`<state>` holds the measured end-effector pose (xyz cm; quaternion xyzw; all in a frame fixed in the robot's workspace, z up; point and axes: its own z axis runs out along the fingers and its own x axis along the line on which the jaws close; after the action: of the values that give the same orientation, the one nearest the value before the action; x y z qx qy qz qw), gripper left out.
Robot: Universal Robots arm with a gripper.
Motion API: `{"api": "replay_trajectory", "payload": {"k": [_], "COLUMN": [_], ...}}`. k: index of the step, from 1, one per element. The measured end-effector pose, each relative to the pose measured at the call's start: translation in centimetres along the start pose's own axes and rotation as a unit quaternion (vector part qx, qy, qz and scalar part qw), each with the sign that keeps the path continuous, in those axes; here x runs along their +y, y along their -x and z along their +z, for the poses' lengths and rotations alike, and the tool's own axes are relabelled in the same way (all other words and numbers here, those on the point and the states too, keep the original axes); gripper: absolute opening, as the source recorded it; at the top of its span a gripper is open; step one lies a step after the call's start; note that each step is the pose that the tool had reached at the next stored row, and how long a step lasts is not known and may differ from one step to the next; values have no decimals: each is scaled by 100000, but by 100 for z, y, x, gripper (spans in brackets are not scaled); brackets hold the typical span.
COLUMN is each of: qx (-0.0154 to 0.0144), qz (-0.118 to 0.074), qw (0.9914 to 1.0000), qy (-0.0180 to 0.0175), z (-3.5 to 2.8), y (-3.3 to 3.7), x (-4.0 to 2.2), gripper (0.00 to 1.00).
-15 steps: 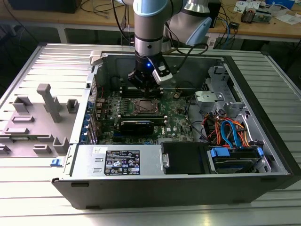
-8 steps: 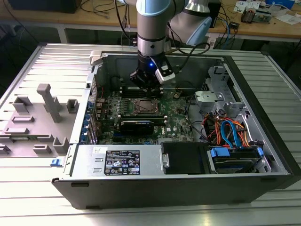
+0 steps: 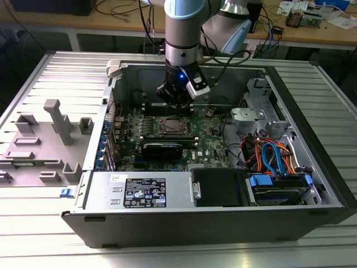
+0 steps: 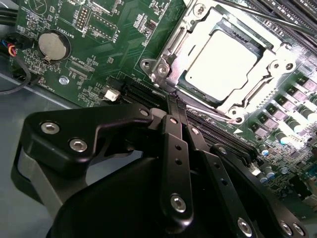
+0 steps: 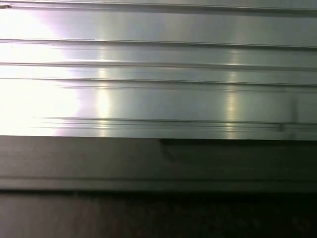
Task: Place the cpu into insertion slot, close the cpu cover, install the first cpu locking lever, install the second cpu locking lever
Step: 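Install the first cpu locking lever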
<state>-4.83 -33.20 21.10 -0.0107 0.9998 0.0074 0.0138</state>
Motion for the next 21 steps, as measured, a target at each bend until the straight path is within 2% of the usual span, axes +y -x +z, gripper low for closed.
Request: {"api": "replay_trajectory", "payload": {"k": [9,21], "qx": [1,3], "qz": [-58,-79], "qw": [100000,100000], "qy": [90,157], "z": [24,3], "y": [2,8], "x": [0,-3], "gripper": [11,11]}}
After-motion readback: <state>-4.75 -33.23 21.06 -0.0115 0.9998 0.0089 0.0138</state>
